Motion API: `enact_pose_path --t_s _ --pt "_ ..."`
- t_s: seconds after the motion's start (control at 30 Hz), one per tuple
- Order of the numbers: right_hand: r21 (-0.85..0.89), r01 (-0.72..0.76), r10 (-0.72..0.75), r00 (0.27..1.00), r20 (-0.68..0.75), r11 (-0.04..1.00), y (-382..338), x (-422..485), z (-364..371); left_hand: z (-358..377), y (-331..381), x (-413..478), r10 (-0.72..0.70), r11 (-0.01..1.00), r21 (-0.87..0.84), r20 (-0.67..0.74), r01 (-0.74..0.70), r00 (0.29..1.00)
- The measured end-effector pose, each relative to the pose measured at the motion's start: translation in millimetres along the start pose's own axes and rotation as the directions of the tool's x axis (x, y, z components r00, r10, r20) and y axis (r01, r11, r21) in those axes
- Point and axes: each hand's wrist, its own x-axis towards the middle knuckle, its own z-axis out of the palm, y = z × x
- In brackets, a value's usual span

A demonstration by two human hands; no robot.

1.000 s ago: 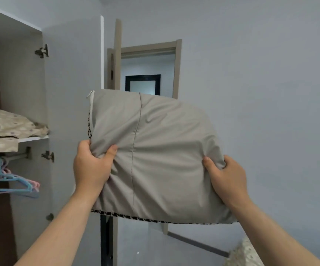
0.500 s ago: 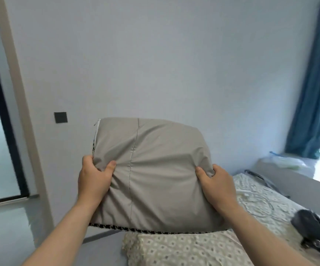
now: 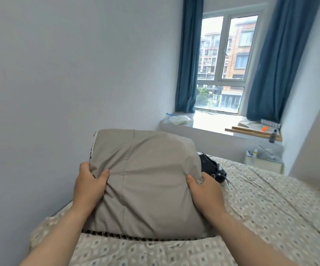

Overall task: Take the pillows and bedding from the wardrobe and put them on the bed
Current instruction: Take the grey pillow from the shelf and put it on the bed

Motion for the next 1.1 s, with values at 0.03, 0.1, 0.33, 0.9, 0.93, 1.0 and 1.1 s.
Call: enact_pose_path --t_s 0.03,0.1,0.33,0.9,0.93,1.0,1.1 --pt "-0.014 -0.031 0.030 0.999 -0.014 0.999 10 1 0 16 -4 4 0.007 1.000 -0.009 0.037 -0.007 0.999" --pt "-0.031 -0.097 0.095 0.994 -0.048 0.995 36 5 -4 56 -11 7 0.014 1.000 -0.018 0.123 -0.012 0.992" --pt "-0.088 -0.302 0.295 0.952 -0.086 0.949 138 10 -2 180 -53 -10 0.034 0.999 -0.046 0.364 -0.019 0.931" --pt "-0.336 -0.570 0.594 0.803 -0.037 0.750 469 -77 168 437 -340 -123 -0.059 0.973 0.202 0.686 -0.112 0.725" --pt "-0.346 -0.581 0.611 0.791 -0.027 0.737 478 -83 175 439 -351 -127 -0.083 0.966 0.235 0.685 -0.111 0.724" --pt "-0.359 -0.614 0.654 0.756 -0.011 0.703 496 -96 191 442 -375 -135 -0.153 0.943 0.315 0.693 -0.106 0.705" --pt "-0.408 -0.647 0.679 0.729 -0.086 0.644 509 -106 201 440 -394 -136 -0.247 0.888 0.444 0.680 -0.118 0.691"
